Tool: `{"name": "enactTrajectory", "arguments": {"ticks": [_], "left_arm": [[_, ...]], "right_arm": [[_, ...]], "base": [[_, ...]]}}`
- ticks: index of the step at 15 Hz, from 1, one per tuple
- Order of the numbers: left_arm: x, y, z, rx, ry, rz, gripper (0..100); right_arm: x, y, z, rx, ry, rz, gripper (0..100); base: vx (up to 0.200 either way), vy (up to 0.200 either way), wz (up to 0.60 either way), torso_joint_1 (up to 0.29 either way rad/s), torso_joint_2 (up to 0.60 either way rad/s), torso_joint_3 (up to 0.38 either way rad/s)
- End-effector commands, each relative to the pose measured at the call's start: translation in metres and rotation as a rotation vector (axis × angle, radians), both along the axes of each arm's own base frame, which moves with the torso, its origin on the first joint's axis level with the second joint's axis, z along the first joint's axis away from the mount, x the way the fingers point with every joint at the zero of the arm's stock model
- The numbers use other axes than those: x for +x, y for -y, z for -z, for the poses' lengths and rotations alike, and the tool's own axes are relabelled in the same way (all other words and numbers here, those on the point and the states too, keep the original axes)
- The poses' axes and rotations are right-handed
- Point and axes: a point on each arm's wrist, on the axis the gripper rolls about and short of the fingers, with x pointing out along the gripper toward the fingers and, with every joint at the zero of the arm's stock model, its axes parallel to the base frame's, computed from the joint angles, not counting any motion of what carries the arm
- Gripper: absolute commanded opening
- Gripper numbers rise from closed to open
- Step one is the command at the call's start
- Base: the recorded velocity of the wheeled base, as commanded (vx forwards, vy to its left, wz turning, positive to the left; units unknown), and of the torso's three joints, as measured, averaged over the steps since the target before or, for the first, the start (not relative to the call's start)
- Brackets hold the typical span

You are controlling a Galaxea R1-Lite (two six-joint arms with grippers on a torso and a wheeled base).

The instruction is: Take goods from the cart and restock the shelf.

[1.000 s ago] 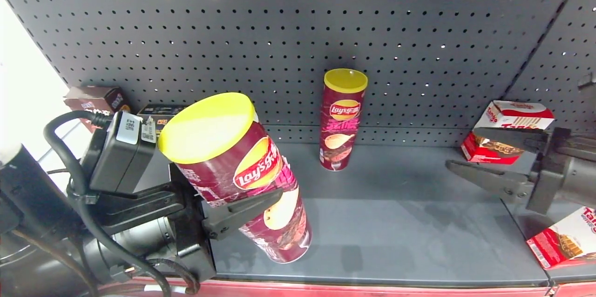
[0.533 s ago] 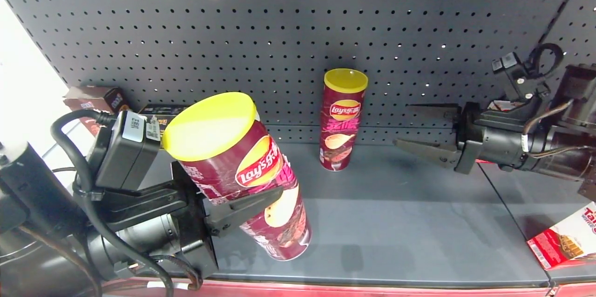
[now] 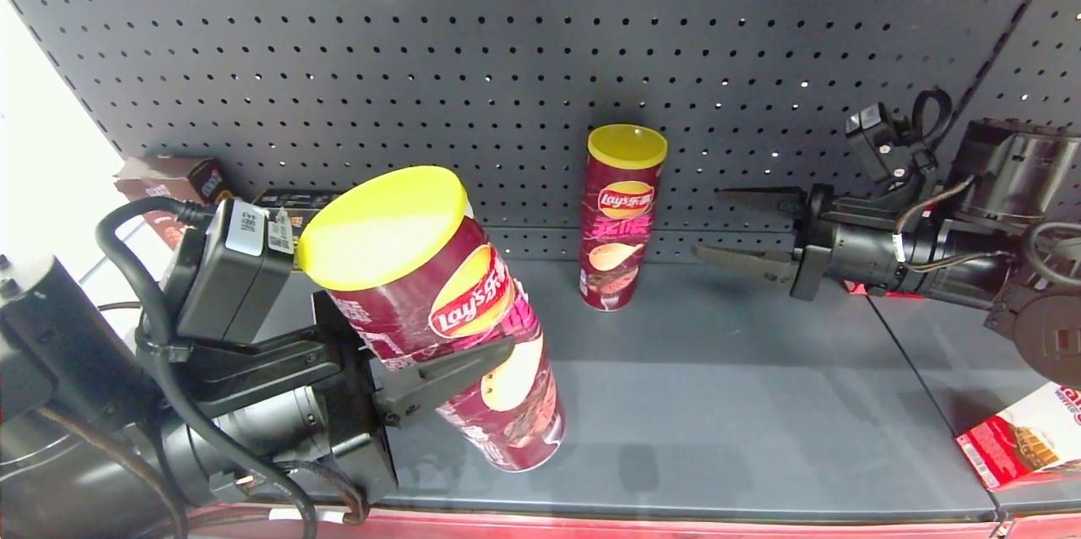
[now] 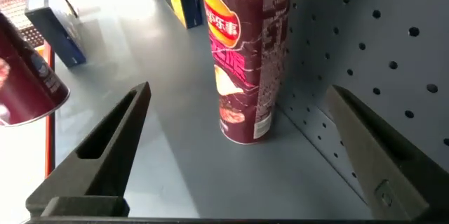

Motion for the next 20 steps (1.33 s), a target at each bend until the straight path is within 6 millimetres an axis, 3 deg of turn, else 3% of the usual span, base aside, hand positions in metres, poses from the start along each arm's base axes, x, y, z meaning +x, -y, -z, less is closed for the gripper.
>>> {"name": "enactTrajectory", "arguments": {"ticks": [1,9,15,20], "left_arm": [[-0.001,0.0,0.001,0.003,-0.003,0.0,0],[0.001,-0.001,0.0,0.001,-0.001,-0.008,0],[0.001,-0.002,0.001,0.001,-0.004,-0.009,0],[0.002,-0.001,0.003,0.006,-0.011,-0.009,0]], "right_arm": [[0.0,0.001,0.0,0.0,-0.001,0.002,100],[0.012,-0.001,0.004,0.002,0.012,-0.026,100],[0.036,-0.007,0.003,-0.012,0.108,-0.089,100],[0.048,-0.012,0.017,-0.02,0.074,-0.104,100]], "base": [[0.0,0.0,0.0,0.0,0.0,0.0],[0.0,0.0,0.0,0.0,0.0,0.0],[0.0,0.0,0.0,0.0,0.0,0.0],[0.0,0.0,0.0,0.0,0.0,0.0]]}}
